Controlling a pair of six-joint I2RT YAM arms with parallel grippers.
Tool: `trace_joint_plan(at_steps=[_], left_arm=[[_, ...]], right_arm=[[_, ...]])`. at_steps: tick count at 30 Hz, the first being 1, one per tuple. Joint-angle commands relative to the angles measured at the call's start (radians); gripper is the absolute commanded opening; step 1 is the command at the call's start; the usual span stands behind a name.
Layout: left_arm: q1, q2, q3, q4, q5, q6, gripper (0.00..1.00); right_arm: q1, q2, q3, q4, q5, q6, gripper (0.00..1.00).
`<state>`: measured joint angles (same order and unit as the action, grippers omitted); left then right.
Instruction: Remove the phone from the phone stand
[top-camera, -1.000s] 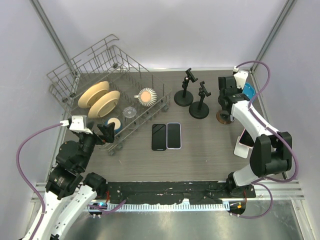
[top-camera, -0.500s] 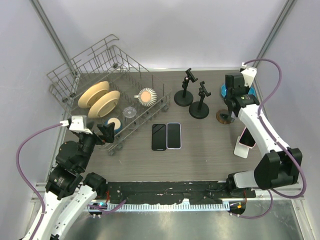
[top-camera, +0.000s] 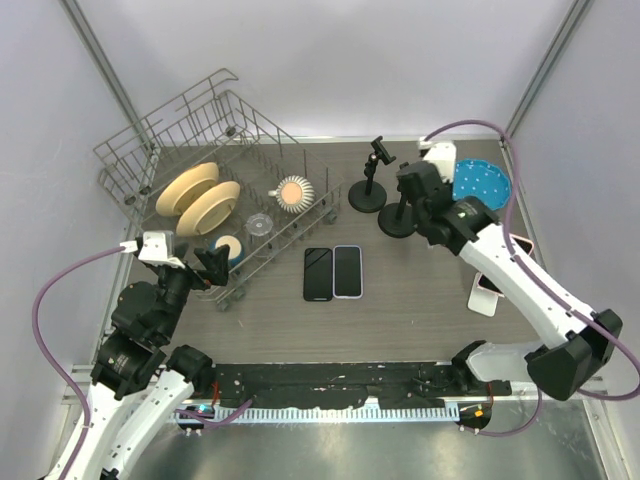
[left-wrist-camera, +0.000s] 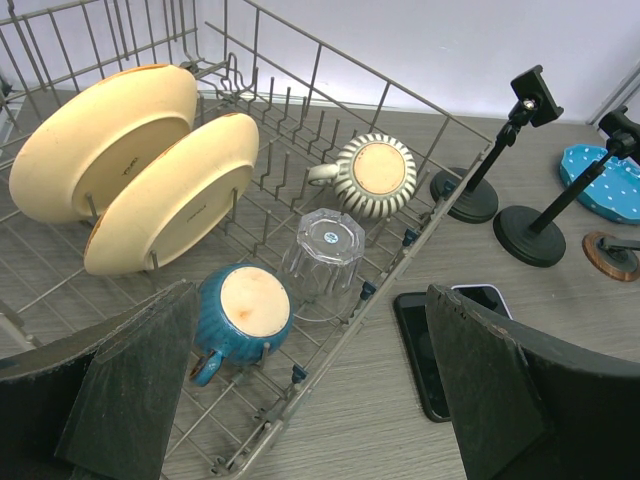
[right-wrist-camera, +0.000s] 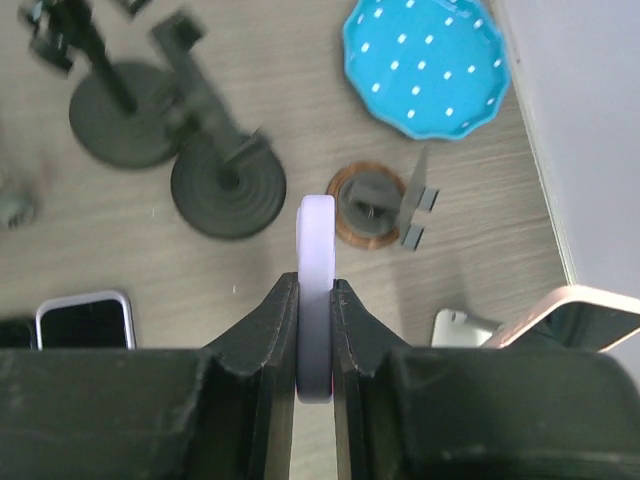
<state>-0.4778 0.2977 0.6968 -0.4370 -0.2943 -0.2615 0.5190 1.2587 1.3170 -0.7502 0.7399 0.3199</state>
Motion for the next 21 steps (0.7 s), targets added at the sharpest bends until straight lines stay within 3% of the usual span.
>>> trace_joint_plan(at_steps=[1, 7, 15, 21], left_arm=[[-0.002, -0.006, -0.005, 0.047, 0.011, 0.002, 0.99], [-0.004, -0.005, -0.005, 0.049, 0.009, 0.002, 0.99], [-0.004, -0.002, -0.006, 0.049, 0.004, 0.004, 0.99], [-0.002, -0.003, -0.008, 0.044, 0.001, 0.005, 0.99]], right_arm=[[0.148, 0.059, 0.057, -0.201, 0.141, 0.088, 0.01], [0.298, 0.151, 0.034, -0.296, 0.130, 0.203, 0.01], [0.368, 0.274, -0.053, -0.199, 0.065, 0.277, 0.01], [0.383, 0.419, -0.045, -0.212, 0.173, 0.355, 0.01]])
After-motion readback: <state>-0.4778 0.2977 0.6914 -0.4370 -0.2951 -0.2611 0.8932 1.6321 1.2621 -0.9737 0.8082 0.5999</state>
